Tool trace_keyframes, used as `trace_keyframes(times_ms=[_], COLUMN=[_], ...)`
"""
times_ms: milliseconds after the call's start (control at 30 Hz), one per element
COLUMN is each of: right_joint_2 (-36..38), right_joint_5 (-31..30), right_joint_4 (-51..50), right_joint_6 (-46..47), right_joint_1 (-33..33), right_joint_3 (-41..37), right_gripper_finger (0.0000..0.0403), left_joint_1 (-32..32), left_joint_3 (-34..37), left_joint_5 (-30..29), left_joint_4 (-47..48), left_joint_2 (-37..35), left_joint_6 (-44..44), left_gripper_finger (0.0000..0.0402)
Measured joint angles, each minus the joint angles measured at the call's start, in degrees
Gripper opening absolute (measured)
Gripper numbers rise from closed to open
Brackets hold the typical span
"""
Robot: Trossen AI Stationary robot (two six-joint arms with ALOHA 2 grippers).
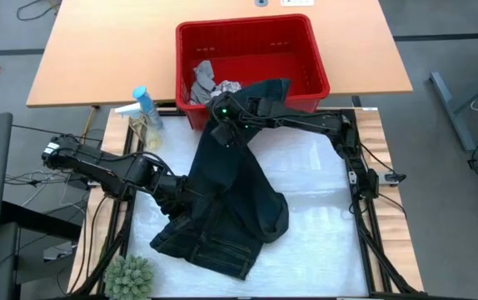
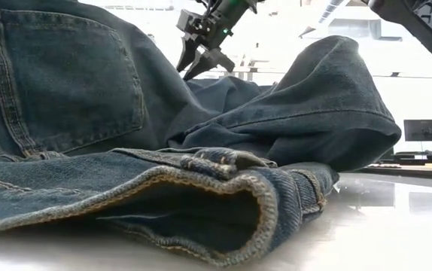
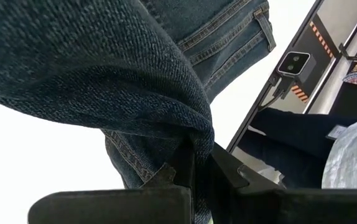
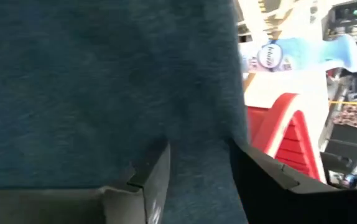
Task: Fold Laundry from Bin
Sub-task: Fold the blue jeans
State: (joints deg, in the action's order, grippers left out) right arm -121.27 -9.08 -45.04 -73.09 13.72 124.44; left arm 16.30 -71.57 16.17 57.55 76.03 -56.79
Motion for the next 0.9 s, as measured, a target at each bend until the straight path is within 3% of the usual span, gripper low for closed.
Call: trace_keyframes(times_ms=[333, 567, 900], right_joint_2=[-1.2, -1.8, -5.6], right_joint_5=[-3.0, -2.3, -4.4], right_joint_4=[8.9, 8.8, 8.1], right_joint_6=[-5.3, -7.6, -8.1], right_joint_1=[-2.9, -4.2, -4.1], right_joint_3=[-0.1, -0.1, -0.2], right_gripper_finger=[0.017, 0.017, 0.0155], left_joint_1=[0.1, 0.2, 0.2], left_joint_3=[0.0, 0.0, 0.0], left_joint_5=[4.0, 6.3, 7.5], left_joint_4=[1.4, 6.5, 6.5], left_joint_2=[0.0, 0.0, 0.0], left_joint_6=[2.3, 3.3, 3.3], left_gripper_finger=[0.0002, 0.0002, 0.0002])
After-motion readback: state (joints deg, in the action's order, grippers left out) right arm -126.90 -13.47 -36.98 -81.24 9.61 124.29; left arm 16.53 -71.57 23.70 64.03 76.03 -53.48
